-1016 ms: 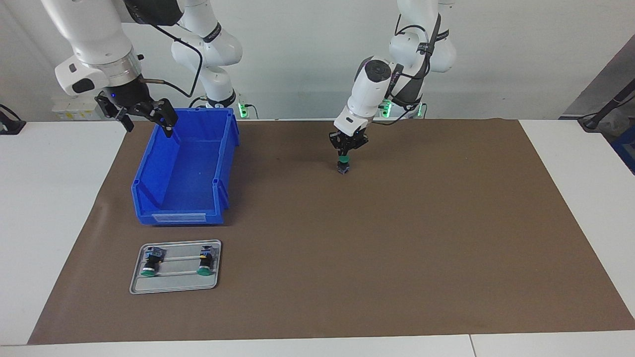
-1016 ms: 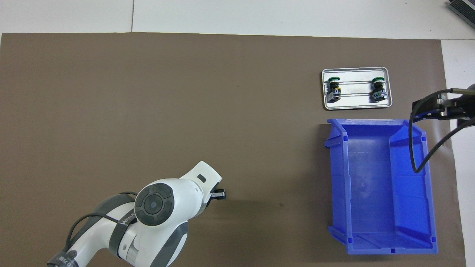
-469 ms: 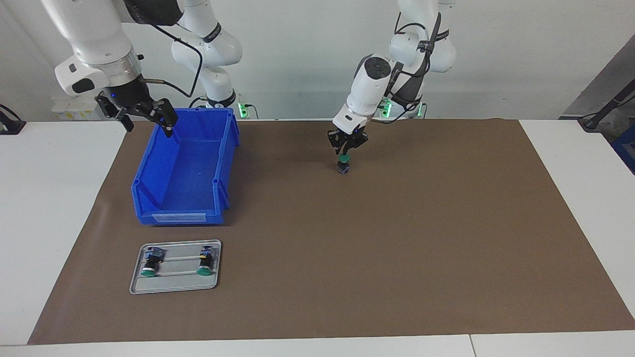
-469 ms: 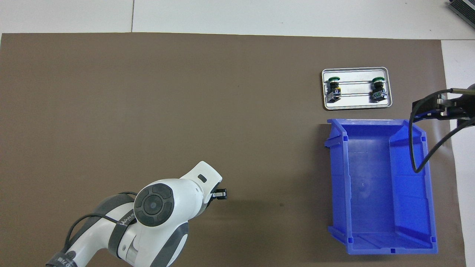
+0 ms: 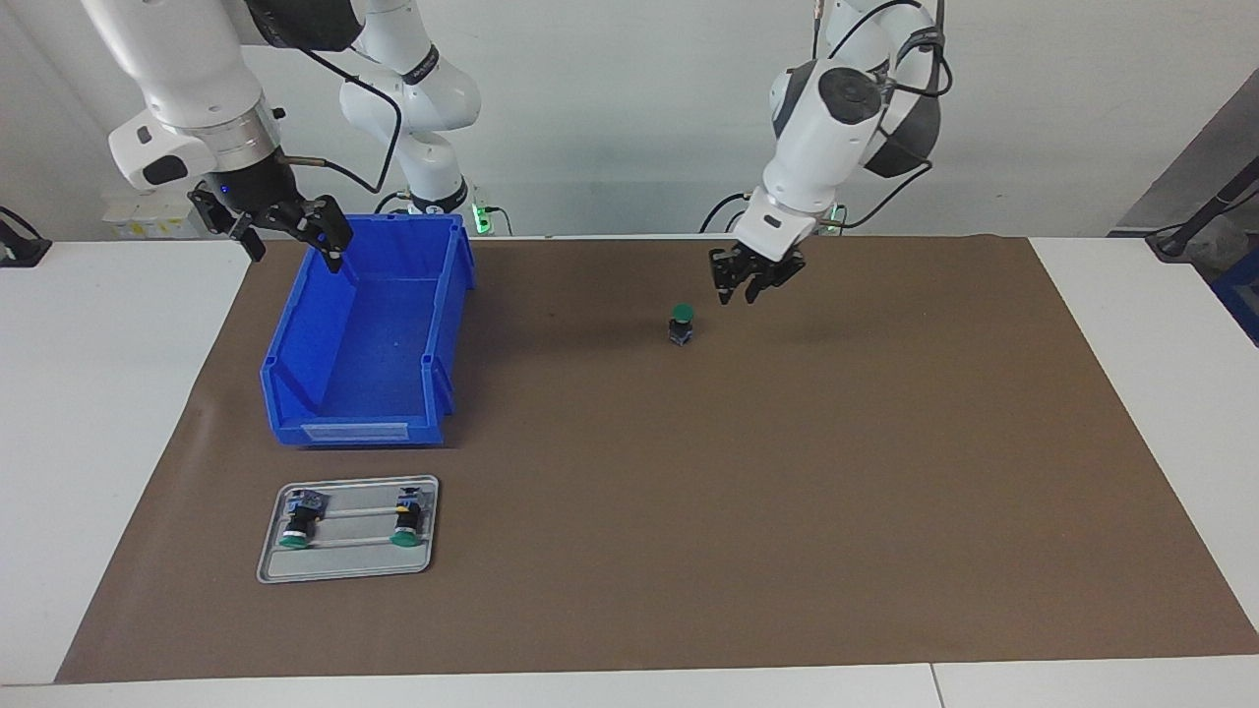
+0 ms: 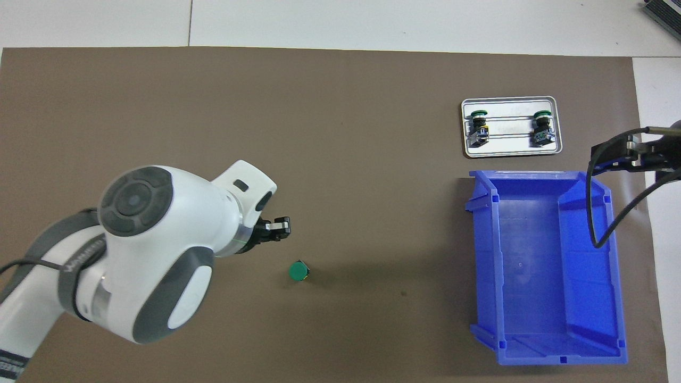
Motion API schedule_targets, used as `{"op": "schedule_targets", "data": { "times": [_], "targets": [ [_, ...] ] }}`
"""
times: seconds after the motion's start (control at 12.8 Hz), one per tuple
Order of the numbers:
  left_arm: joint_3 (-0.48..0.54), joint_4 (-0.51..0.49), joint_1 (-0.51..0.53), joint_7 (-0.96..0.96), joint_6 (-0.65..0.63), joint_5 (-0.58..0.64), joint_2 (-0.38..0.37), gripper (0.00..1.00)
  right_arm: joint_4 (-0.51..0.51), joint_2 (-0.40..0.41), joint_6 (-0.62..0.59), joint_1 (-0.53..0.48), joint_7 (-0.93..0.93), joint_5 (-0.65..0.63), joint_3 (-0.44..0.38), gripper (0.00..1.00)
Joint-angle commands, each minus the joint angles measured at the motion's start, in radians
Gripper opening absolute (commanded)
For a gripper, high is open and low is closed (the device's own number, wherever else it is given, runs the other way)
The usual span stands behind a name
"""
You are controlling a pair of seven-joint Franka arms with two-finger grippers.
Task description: Place and press button with both arms
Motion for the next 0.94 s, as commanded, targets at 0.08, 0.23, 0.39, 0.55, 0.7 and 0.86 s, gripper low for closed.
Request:
{"op": "schedule_targets", "data": {
  "times": [0.08,0.23,0.39,0.55,0.7,0.86],
  "targets": [
    [-0.008,0.142,0.196,0.192,-0.158,0.159,0.033,0.7,-0.007,-0.007,-0.011,-0.007,-0.011,0.019,0.004,1.0],
    [-0.008,0.178,0.268,0.245,-0.139,0.243,0.033,1.0,-0.007,-0.007,-0.011,-0.007,-0.009,0.019,0.004,1.0],
    [-0.007,0.296,0.322,0.253,-0.156,0.234,0.085,1.0,-0.007,-0.007,-0.009,-0.007,-0.011,0.019,0.004,1.0],
    [-0.004,0.398,0.339,0.254,-0.229,0.203,0.136,1.0,-0.007,-0.007,-0.011,-0.007,-0.011,0.019,0.004,1.0],
    [-0.013,0.515,0.335,0.256,-0.335,0.206,0.185,1.0,-0.007,-0.007,-0.011,-0.007,-0.011,0.019,0.004,1.0],
    [-0.024,0.68,0.325,0.259,-0.454,0.209,0.276,1.0,-0.007,-0.007,-0.011,-0.007,-0.011,0.019,0.004,1.0]
  ]
}}
